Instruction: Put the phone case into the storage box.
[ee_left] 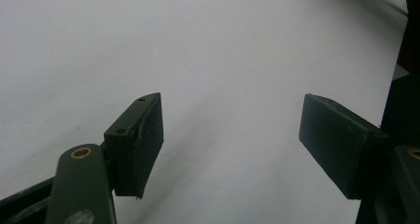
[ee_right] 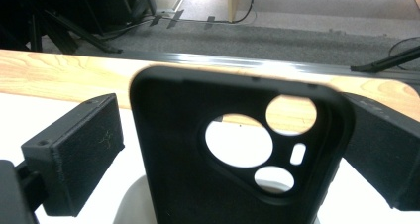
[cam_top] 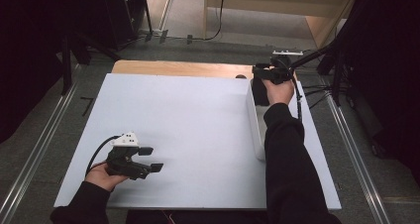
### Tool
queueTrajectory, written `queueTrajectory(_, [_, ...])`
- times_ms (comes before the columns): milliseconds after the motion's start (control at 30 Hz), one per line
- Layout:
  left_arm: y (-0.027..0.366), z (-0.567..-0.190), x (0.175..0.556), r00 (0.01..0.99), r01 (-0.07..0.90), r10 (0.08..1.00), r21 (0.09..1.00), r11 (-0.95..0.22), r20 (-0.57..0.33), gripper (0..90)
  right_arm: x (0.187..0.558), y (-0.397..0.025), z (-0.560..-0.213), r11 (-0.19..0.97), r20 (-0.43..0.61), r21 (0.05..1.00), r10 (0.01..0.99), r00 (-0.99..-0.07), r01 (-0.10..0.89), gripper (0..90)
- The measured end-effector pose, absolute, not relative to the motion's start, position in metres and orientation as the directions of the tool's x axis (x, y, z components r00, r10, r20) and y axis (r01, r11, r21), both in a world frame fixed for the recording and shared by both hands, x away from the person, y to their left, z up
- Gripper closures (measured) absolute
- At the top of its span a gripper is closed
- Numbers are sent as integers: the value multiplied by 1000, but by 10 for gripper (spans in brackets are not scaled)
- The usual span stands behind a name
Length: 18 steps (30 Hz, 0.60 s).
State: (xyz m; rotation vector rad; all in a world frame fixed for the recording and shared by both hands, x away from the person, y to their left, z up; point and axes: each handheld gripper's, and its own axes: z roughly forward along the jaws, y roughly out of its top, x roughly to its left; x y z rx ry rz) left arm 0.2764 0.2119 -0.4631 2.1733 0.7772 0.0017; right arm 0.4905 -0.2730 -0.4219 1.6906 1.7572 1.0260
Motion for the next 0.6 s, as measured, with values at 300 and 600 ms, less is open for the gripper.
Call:
queueTrajectory(300, [212, -463, 276, 811, 531, 528, 695, -485, -251, 251, 494, -273, -400, -35, 143, 788, 981, -127, 615, 0])
queueTrajectory(600, [212, -463, 276, 811, 531, 528, 695, -484, -252, 251, 494, -274, -375, -17, 139, 797, 978, -156, 604, 0])
